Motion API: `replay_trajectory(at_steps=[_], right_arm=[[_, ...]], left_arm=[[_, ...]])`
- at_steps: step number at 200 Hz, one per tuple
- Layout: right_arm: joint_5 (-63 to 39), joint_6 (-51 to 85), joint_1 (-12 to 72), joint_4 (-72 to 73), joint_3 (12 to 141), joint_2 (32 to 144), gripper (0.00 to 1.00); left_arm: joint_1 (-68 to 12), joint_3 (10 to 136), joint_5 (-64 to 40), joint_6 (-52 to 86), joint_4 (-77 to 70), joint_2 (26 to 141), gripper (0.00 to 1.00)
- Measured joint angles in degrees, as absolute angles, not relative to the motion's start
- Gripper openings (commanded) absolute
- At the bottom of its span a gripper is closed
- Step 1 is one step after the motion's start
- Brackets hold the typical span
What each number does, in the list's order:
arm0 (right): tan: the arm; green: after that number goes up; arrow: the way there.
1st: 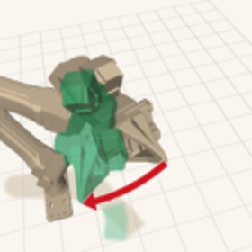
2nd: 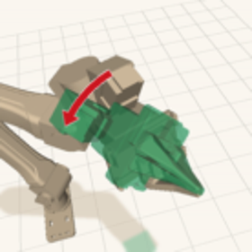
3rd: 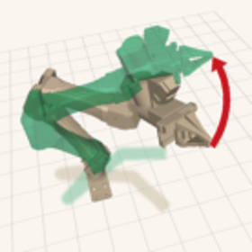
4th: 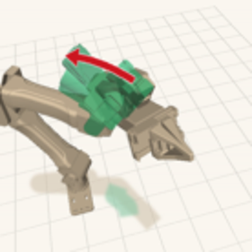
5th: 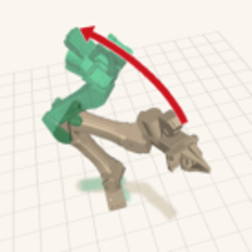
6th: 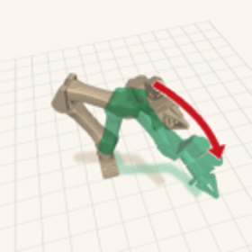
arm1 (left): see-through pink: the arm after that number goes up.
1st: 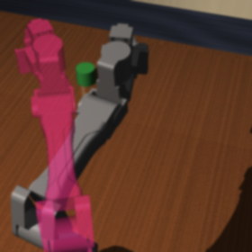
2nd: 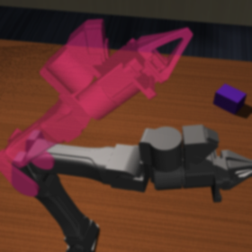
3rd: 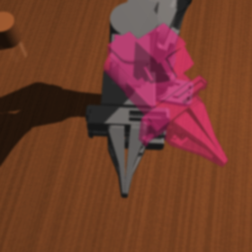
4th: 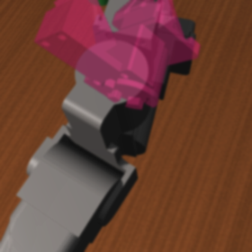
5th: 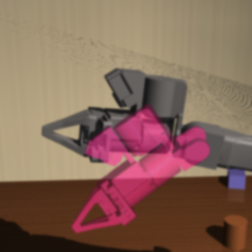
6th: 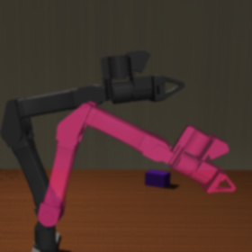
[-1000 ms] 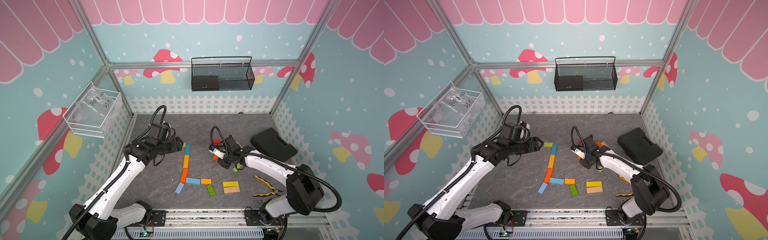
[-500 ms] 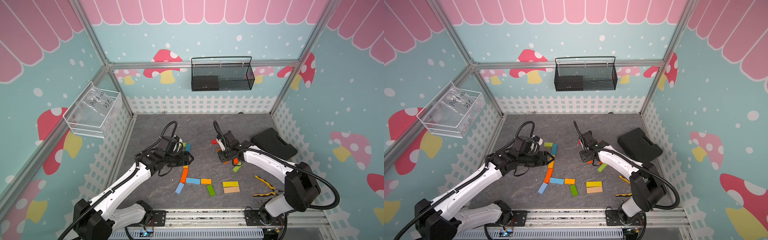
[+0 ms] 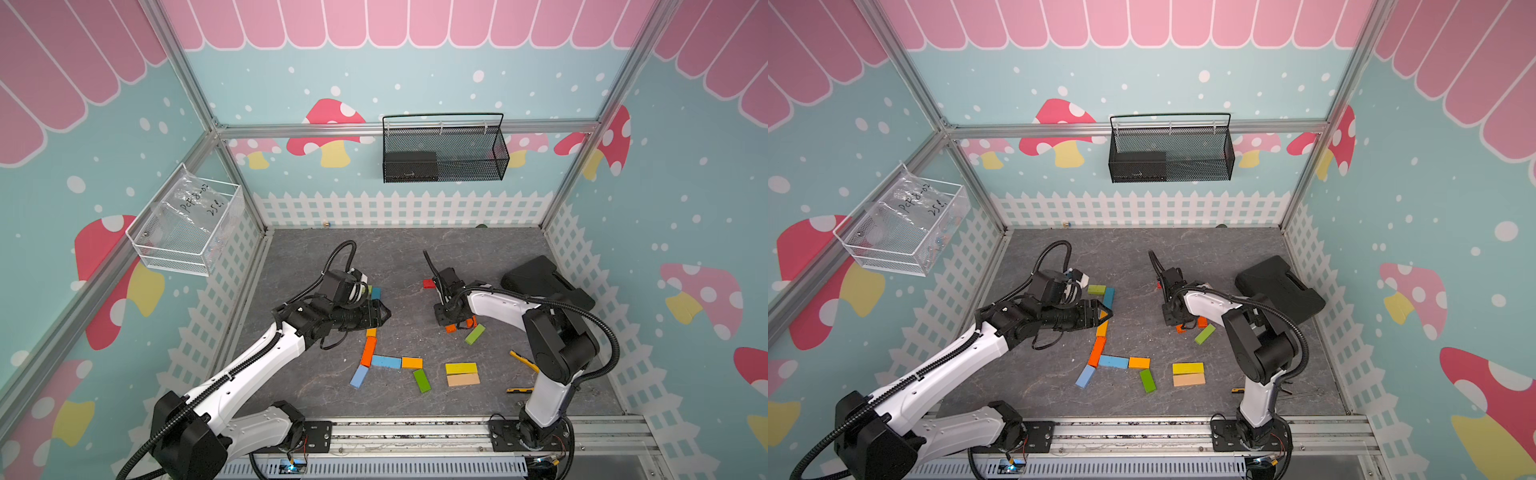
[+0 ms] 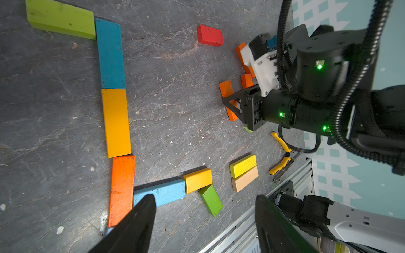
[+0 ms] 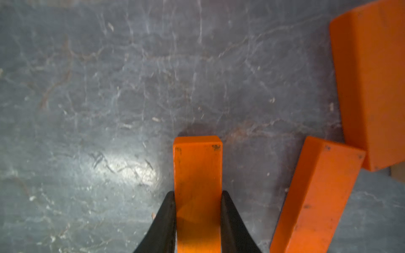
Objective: Assemble a giraffe with building blocks
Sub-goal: Assemble the building block at the center of the board.
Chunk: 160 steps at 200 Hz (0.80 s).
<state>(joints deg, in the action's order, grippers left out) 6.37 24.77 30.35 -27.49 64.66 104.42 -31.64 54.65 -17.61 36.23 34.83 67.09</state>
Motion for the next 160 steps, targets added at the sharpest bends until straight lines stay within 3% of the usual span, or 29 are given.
replay_trajectory(at_steps=[160], right_arm=[[1.5, 30.9, 27.0, -25.0, 70.7, 109.4, 0.19]], left_arm=[[-29.8, 54.7, -17.6, 35.4, 34.9, 69.1, 0.74]])
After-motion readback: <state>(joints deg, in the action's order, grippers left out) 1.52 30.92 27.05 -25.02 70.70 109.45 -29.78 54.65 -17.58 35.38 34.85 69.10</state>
